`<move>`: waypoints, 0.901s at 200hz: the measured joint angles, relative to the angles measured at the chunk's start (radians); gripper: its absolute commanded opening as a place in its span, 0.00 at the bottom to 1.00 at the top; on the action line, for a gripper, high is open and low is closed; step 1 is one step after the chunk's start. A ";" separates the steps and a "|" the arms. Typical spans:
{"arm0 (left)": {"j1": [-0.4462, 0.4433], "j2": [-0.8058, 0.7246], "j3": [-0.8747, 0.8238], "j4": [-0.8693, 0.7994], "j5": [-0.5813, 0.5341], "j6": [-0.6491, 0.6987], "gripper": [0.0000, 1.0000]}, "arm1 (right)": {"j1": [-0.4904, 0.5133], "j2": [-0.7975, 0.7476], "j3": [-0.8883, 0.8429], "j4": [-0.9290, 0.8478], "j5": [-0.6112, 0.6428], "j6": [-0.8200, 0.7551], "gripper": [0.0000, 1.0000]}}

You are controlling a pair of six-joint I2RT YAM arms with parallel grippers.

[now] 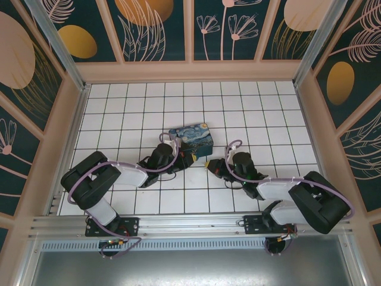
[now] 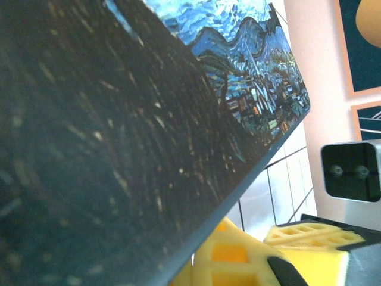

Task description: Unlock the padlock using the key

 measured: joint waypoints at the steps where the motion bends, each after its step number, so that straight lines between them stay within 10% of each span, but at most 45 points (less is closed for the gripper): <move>1: 0.000 0.000 0.000 0.000 0.001 -0.001 0.00 | 0.000 0.001 0.000 0.001 0.000 0.000 0.00; 180: 0.035 -0.010 -0.035 0.151 0.132 -0.111 0.00 | 0.007 0.075 0.055 0.057 0.056 0.045 0.00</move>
